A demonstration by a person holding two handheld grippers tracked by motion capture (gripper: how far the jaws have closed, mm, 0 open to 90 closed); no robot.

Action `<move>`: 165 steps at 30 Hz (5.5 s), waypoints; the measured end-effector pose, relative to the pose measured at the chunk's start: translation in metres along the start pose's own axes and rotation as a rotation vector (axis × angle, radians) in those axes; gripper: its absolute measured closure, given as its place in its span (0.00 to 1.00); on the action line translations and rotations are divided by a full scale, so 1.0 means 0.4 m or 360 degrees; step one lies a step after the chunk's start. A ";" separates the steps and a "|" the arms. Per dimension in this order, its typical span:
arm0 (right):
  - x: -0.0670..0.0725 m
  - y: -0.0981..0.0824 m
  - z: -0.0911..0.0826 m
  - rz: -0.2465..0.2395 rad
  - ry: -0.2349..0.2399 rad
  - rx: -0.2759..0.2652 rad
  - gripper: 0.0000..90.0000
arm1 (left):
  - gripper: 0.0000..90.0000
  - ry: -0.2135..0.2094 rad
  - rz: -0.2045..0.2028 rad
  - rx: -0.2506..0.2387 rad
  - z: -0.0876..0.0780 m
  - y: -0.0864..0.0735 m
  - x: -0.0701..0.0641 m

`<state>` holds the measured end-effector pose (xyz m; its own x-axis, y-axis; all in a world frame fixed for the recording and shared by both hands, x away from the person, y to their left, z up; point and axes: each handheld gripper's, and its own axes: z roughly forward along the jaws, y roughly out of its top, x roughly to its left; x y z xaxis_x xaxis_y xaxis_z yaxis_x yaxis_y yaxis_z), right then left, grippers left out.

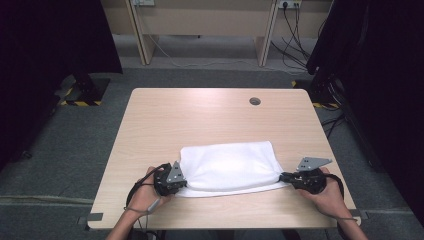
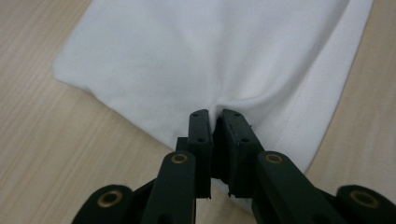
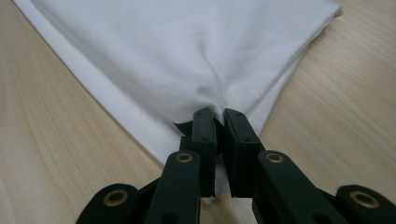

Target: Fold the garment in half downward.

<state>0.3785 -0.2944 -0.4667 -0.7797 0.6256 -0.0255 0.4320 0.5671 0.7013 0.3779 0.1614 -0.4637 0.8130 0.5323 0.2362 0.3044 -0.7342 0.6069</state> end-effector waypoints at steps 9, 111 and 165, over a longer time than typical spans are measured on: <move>-0.053 0.081 0.077 0.0071 -0.0096 0.0019 0.93 | 0.91 0.0090 -0.0071 0.0027 0.062 0.044 0.120; -0.106 0.280 0.144 0.0262 -0.0246 -0.0063 0.68 | 0.55 0.0050 -0.0343 -0.0272 0.101 0.170 0.225; 0.039 0.200 0.159 0.0229 -0.0260 0.0084 0.63 | 0.59 0.0170 -0.0383 -0.0016 0.093 0.111 0.145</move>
<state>0.4297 -0.2054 -0.4564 -0.6265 0.7781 -0.0460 0.5598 0.4902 0.6681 0.4571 0.1441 -0.4515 0.6605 0.7330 0.1627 0.4772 -0.5770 0.6628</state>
